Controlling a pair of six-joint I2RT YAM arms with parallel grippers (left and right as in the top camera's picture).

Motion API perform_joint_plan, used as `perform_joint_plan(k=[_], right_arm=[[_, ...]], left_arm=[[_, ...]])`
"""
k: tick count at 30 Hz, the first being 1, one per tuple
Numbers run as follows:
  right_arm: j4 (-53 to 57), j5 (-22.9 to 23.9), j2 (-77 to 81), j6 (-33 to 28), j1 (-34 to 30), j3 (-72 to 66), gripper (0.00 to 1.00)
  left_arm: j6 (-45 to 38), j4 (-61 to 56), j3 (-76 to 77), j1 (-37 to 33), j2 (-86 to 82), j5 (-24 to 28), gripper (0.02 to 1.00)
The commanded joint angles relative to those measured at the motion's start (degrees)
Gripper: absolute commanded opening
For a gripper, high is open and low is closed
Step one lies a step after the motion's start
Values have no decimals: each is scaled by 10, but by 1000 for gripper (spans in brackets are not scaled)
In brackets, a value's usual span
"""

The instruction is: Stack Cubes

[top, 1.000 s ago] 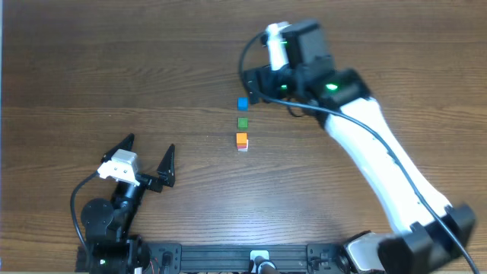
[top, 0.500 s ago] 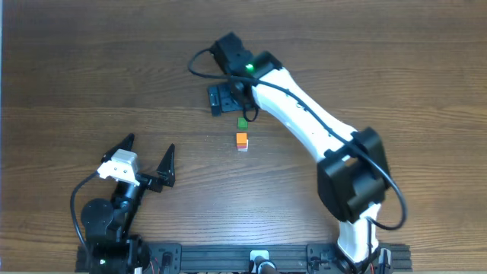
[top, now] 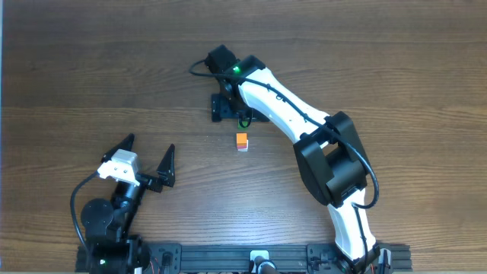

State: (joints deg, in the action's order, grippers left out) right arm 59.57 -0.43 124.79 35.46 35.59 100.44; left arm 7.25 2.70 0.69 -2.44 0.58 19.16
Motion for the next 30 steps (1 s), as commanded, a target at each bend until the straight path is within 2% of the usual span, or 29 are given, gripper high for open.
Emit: perform_joint_plan(k=[1, 10, 15, 22, 26, 30], right_arm=[[-12, -2, 4, 13, -10, -7, 993], [-49, -19, 4, -19, -17, -40, 991], [-55, -21, 4, -28, -16, -52, 930], [-67, -31, 4, -32, -10, -75, 904], [-71, -31, 4, -32, -9, -80, 838], [-80, -31, 4, -34, -4, -80, 663]], left_arm=[[-9, -1, -3, -3, -4, 5, 998], [-8, -1, -3, -3, -4, 5, 996], [-9, -1, -3, -3, -4, 5, 998], [-9, -1, -3, -3, -4, 5, 998], [-9, -1, -3, -3, -4, 5, 998], [-9, -1, -3, -3, -4, 5, 998]])
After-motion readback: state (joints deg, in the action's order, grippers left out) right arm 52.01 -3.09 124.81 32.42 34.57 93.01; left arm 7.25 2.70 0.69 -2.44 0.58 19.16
